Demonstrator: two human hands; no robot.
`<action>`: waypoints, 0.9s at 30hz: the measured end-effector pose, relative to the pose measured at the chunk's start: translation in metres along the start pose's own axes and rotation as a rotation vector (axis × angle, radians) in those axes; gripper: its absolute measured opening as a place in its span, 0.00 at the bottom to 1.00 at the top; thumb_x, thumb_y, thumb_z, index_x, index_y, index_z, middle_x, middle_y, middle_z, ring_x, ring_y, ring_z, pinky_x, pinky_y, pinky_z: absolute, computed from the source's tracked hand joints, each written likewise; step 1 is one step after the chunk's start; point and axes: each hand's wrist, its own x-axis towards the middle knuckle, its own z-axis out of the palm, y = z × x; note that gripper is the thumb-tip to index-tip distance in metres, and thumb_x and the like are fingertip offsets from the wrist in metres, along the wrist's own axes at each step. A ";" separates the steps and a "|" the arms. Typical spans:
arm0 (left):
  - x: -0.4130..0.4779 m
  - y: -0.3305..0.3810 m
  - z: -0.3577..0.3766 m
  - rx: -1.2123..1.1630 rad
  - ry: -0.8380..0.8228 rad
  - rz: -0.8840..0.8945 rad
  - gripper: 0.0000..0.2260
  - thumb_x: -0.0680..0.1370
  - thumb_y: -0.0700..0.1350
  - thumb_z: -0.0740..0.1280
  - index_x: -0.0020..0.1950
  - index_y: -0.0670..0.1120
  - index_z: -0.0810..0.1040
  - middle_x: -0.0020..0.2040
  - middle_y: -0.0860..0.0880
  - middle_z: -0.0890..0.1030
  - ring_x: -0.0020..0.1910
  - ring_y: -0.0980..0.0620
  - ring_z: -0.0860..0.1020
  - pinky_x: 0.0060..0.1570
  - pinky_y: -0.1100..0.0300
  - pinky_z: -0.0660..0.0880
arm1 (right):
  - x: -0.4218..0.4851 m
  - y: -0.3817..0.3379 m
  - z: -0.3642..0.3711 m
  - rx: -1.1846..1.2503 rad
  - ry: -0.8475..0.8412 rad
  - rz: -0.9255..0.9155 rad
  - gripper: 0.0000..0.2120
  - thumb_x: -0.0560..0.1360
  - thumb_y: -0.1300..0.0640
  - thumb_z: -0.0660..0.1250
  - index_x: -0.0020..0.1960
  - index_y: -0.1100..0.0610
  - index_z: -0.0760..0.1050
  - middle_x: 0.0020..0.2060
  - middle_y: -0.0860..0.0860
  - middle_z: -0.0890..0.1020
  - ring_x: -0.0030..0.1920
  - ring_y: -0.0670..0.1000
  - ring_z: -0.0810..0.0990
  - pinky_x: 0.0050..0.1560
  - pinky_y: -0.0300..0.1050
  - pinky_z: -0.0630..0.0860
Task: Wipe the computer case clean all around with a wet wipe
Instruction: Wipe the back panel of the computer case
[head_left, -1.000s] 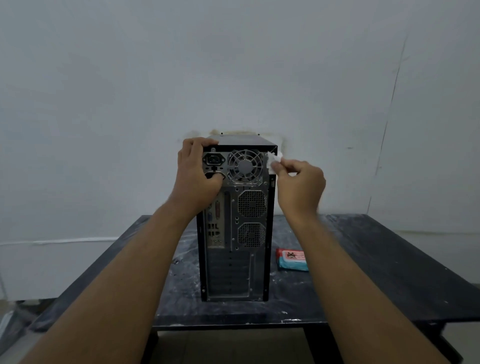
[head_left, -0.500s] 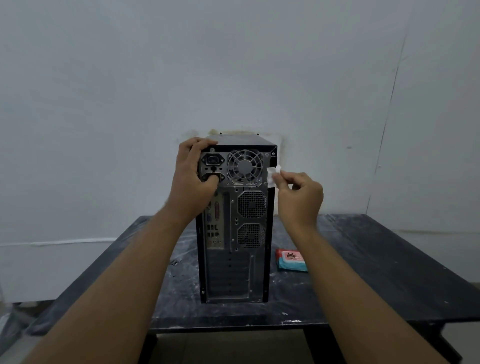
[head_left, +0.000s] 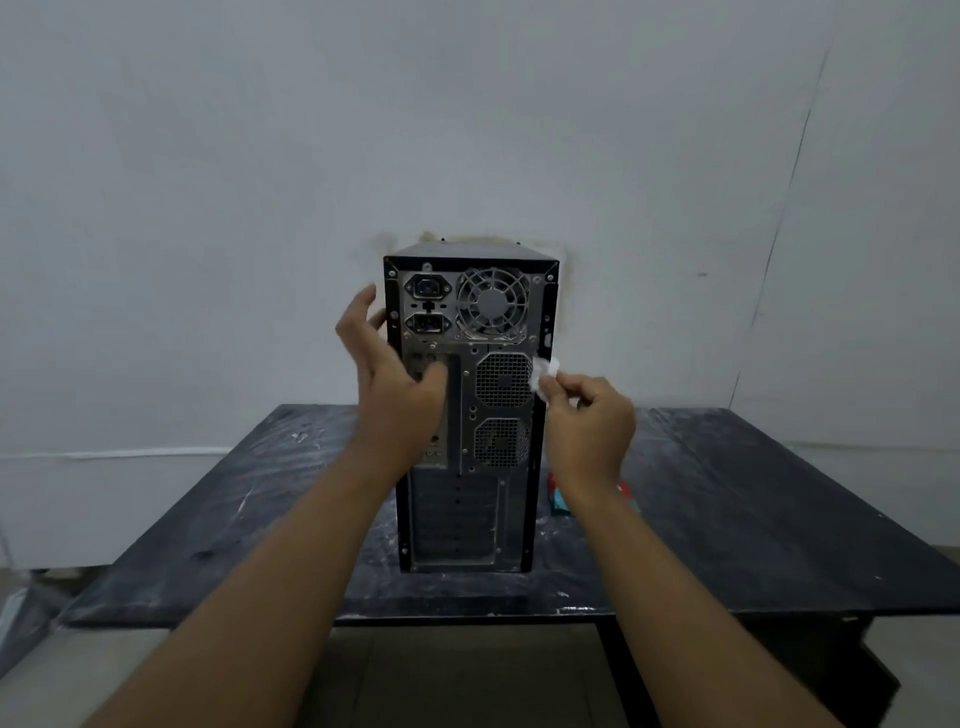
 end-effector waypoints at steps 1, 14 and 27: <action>-0.007 -0.007 0.000 0.048 0.045 0.017 0.36 0.77 0.29 0.68 0.79 0.51 0.57 0.73 0.51 0.59 0.75 0.58 0.66 0.56 0.62 0.82 | -0.010 0.007 0.000 -0.007 0.005 0.010 0.04 0.75 0.59 0.80 0.48 0.59 0.88 0.38 0.42 0.82 0.40 0.35 0.80 0.40 0.25 0.70; -0.054 -0.048 -0.012 0.184 0.021 -0.062 0.35 0.77 0.30 0.69 0.81 0.51 0.64 0.68 0.50 0.66 0.64 0.59 0.74 0.60 0.68 0.77 | 0.010 -0.005 -0.007 -0.062 -0.080 -0.061 0.07 0.78 0.53 0.78 0.51 0.56 0.88 0.43 0.46 0.86 0.43 0.42 0.83 0.42 0.26 0.73; -0.068 -0.063 -0.009 0.213 0.051 -0.067 0.37 0.77 0.30 0.68 0.82 0.53 0.64 0.67 0.50 0.66 0.65 0.48 0.74 0.63 0.57 0.79 | -0.032 0.031 -0.013 -0.141 -0.122 0.050 0.05 0.78 0.54 0.77 0.47 0.55 0.88 0.39 0.44 0.83 0.39 0.39 0.78 0.38 0.27 0.68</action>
